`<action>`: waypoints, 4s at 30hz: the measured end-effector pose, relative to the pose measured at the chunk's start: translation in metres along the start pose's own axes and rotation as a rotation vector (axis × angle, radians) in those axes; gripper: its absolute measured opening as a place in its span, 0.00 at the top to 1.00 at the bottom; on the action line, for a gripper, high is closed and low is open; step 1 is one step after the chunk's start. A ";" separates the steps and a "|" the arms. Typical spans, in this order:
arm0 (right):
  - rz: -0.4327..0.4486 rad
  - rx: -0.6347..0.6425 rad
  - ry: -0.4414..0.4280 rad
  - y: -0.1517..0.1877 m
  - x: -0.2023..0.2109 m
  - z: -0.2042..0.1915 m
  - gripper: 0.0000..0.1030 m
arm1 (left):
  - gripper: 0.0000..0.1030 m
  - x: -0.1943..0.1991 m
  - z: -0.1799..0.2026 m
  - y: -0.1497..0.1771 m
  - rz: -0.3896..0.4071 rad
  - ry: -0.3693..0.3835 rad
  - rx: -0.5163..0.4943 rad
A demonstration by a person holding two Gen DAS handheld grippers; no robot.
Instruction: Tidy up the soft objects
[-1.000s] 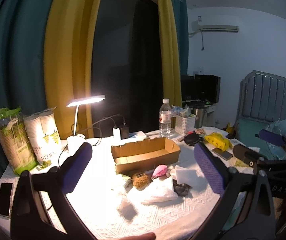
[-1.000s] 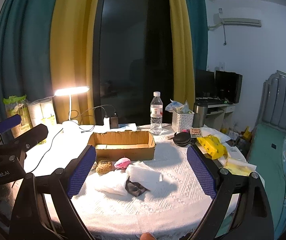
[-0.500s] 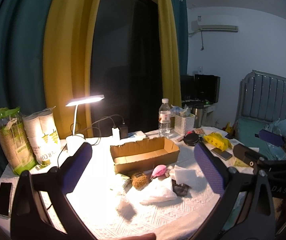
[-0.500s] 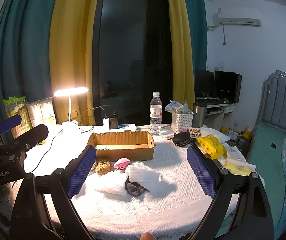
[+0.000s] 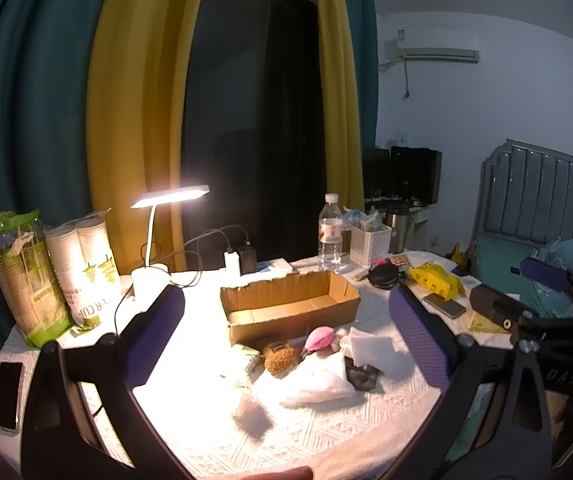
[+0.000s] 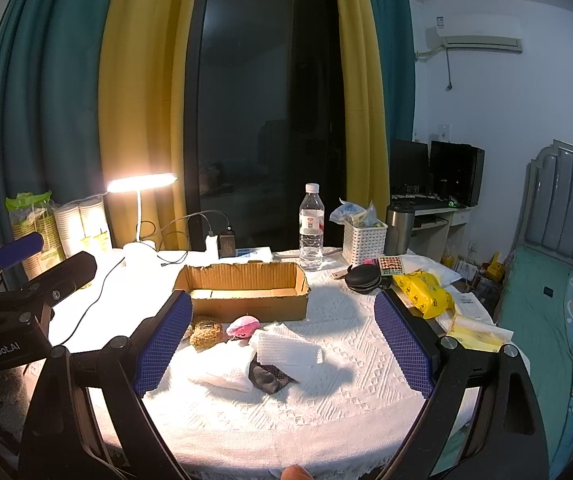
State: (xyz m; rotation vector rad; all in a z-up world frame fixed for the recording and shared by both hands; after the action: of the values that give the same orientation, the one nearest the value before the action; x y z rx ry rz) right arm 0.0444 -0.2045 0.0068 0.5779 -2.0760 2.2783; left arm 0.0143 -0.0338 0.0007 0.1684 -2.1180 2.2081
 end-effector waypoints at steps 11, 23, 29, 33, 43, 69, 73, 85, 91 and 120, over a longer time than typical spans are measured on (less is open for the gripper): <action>0.001 0.003 -0.002 -0.001 -0.001 0.000 0.08 | 0.01 0.000 0.000 0.000 -0.001 0.001 0.000; 0.000 0.002 -0.004 0.000 -0.002 -0.002 0.08 | 0.01 0.001 0.004 0.004 0.001 0.014 0.000; -0.003 -0.003 -0.006 0.001 -0.004 -0.002 0.08 | 0.01 0.000 0.004 0.003 -0.004 0.020 0.007; -0.013 -0.014 -0.011 0.003 -0.010 0.001 0.08 | 0.01 -0.003 0.002 -0.001 0.004 0.044 0.016; -0.078 -0.050 -0.025 0.015 -0.049 0.022 0.08 | 0.01 -0.054 -0.013 0.021 -0.122 0.038 0.037; -0.408 -0.078 -0.155 0.107 -0.208 0.052 0.12 | 0.01 -0.199 0.012 0.142 -0.574 0.114 0.011; -0.430 -0.072 -0.197 0.117 -0.223 0.048 0.12 | 0.01 -0.212 0.020 0.159 -0.634 0.117 -0.002; -0.467 -0.055 -0.301 0.134 -0.249 0.044 0.75 | 0.58 -0.228 0.034 0.178 -0.739 0.227 0.019; -0.431 -0.059 -0.308 0.127 -0.239 0.048 0.87 | 0.87 -0.223 0.038 0.174 -0.720 0.280 0.049; -0.168 0.003 -0.249 0.032 -0.183 0.047 0.87 | 0.93 -0.183 -0.004 0.035 -0.345 0.342 0.089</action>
State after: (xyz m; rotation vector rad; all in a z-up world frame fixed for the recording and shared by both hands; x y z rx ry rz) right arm 0.2195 -0.2094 -0.0710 1.0421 -2.0297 2.2138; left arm 0.1913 -0.0277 -0.0587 0.1376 -1.6726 1.9655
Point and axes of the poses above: each gripper's, at about its wrist camera, not at the fingertips, and x roughly against the way its jaws point, z to its right, y to its underside, the point moved 1 cm from there along -x, roughly the way its jaws point, and after that the axes turned 7 degrees about z, right-handed, at the moved point
